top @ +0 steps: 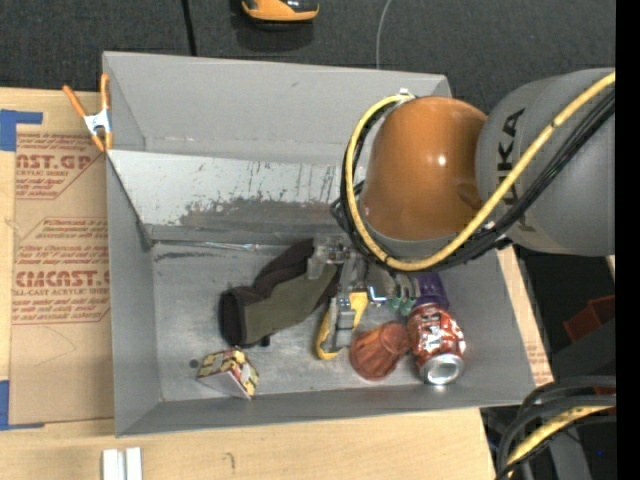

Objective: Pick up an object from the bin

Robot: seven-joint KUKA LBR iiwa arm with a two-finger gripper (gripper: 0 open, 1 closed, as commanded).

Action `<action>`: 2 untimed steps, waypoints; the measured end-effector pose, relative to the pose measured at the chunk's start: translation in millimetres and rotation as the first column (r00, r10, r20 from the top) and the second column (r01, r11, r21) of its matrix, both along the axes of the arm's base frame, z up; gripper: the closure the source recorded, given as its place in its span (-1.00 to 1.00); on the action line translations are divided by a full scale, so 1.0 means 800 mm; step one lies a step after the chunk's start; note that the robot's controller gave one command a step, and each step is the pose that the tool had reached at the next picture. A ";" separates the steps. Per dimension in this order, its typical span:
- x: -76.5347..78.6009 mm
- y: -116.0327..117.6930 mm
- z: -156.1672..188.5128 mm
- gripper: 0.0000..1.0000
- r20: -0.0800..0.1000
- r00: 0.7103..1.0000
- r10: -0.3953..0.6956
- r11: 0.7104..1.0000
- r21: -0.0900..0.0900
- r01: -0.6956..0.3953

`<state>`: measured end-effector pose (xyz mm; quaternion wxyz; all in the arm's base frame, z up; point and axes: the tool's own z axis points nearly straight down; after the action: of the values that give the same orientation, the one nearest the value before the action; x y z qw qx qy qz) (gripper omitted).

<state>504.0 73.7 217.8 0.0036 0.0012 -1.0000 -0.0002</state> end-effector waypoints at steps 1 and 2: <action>0.002 -0.001 0.006 -1.00 0.008 1.000 -0.001 1.000 0.001 0.001; 0.030 0.000 -0.051 -1.00 0.012 0.989 0.150 0.989 0.000 -0.150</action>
Offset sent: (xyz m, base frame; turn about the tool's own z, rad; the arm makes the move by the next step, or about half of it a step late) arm 0.0715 -0.0003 -0.1478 -0.4879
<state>528.0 73.8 176.8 -0.0022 0.0765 -0.9971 -0.0002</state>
